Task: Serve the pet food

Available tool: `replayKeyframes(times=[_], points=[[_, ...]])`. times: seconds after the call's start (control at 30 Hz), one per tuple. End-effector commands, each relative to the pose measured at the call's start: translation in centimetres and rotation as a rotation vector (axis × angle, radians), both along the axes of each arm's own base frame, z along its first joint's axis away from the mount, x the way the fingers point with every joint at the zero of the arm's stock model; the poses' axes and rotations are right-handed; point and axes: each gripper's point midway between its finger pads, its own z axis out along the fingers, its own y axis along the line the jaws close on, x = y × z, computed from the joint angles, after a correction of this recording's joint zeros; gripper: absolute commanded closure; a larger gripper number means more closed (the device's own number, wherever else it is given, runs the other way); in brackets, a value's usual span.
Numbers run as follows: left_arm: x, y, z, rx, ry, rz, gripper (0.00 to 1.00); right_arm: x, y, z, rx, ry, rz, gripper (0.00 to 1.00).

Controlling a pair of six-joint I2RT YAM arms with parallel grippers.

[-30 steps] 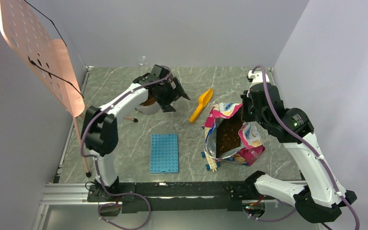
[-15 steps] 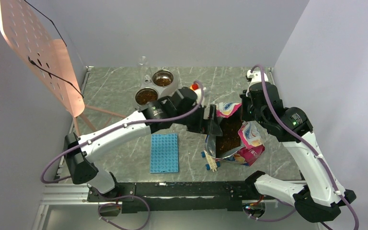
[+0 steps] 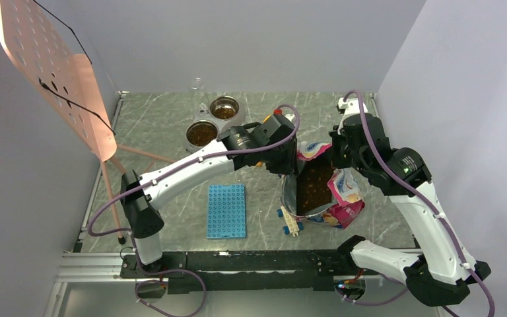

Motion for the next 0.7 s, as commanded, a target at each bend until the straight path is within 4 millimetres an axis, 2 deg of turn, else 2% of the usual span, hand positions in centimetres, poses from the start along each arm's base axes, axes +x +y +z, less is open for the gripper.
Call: replayKeyframes(times=[0.0, 0.07, 0.1, 0.13, 0.17, 0.2, 0.33, 0.4, 0.43, 0.57, 0.67], points=[[2.7, 0.9, 0.7, 0.007, -0.019, 0.074, 0.81, -0.1, -0.3, 6.2, 0.116, -0.21, -0.004, 1.0], [4.0, 1.7, 1.5, 0.011, -0.037, 0.113, 0.87, -0.2, -0.1, 5.7, 0.112, -0.192, 0.01, 1.0], [4.8, 2.4, 1.8, 0.019, -0.04, 0.144, 0.93, -0.3, -0.1, 5.4, 0.111, -0.185, 0.014, 1.0], [5.7, 3.1, 2.3, 0.021, -0.037, 0.187, 1.0, -0.4, 0.0, 5.1, 0.111, -0.178, 0.022, 0.97], [6.5, 4.1, 2.5, 0.035, -0.023, 0.245, 1.0, -0.5, 0.2, 4.8, 0.109, -0.167, 0.035, 0.89], [7.2, 5.0, 2.7, 0.047, -0.01, 0.303, 1.0, -0.8, 0.4, 4.4, 0.105, -0.15, 0.054, 0.8], [8.9, 8.4, 4.0, 0.048, 0.023, 0.517, 1.0, -1.7, 1.5, 1.9, 0.072, -0.055, 0.149, 0.24], [9.2, 9.8, 4.8, 0.028, 0.034, 0.587, 1.0, -2.4, 2.1, 0.7, 0.062, -0.009, 0.211, 0.07], [9.5, 10.5, 5.1, 0.016, 0.037, 0.618, 1.0, -2.8, 2.5, 0.3, 0.063, 0.006, 0.244, 0.01], [10.2, 12.4, 6.2, -0.034, 0.041, 0.683, 1.0, -4.3, 4.6, -0.1, 0.109, 0.029, 0.405, 0.0], [10.8, 13.3, 7.1, -0.068, 0.049, 0.713, 1.0, -5.6, 6.7, -0.3, 0.139, 0.052, 0.544, 0.04]])
